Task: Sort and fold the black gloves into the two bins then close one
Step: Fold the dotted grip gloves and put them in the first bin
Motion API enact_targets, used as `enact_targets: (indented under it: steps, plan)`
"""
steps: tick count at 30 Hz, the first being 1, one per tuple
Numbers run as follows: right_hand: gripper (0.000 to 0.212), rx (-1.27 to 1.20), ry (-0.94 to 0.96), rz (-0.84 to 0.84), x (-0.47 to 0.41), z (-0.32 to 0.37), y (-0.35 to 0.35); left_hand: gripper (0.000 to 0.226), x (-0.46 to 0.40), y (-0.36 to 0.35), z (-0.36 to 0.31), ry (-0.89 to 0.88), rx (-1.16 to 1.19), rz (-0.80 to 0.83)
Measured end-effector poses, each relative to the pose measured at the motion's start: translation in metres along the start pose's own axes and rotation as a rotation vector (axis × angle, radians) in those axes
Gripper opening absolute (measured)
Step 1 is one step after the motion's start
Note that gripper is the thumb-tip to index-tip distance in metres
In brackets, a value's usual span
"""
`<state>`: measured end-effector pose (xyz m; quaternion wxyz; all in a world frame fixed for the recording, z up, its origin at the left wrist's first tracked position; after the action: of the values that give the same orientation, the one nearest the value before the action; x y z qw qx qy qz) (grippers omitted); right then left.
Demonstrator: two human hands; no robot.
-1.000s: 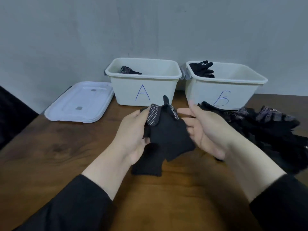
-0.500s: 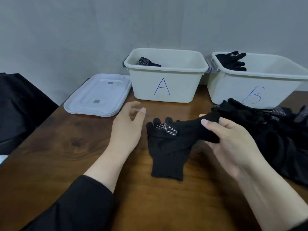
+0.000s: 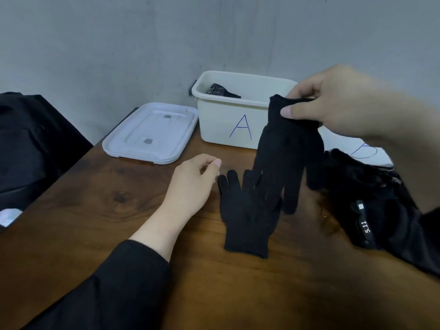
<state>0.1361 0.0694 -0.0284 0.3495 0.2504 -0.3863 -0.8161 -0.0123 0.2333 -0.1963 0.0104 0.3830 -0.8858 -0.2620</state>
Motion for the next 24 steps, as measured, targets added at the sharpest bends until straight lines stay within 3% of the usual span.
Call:
enact_targets:
  steps: [5, 9, 14, 18, 24]
  plan:
    - [0.009, -0.018, 0.14, -0.223, 0.009, 0.024, 0.011, 0.022, 0.001, 0.004, 0.0, -0.005, -0.013, 0.011]
    - [0.023, 0.037, 0.281, -0.197, 0.061, 0.019, -0.047, 0.024, -0.001, 0.01, 0.006, -0.017, -0.06, 0.026]
    - [0.025, 0.246, 0.328, -0.123, 0.126, -0.036, -0.163, 0.034, 0.004, -0.013, 0.01, -0.086, -0.316, 0.236]
    - [0.03, 0.155, 0.294, -0.113, 0.133, -0.042, -0.169, 0.045, 0.007, -0.027, 0.008, -0.141, -0.451, 0.288]
    - [0.032, 0.222, 0.366, -0.169, 0.138, -0.03, -0.164, 0.054, 0.008, -0.032, 0.009, -0.165, -0.478, 0.309]
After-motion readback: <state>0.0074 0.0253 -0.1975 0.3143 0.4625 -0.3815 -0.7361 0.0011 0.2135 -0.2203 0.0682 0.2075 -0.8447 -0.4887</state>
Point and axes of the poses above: each hand's wrist, its own x-axis away from the middle knuckle, its own y-axis out of the back of the hand, z = x × y, the point moved 9 cm from there along -x, towards the middle knuckle, and after that the axes turned 2 degrees about x, right-handed, at the moved point
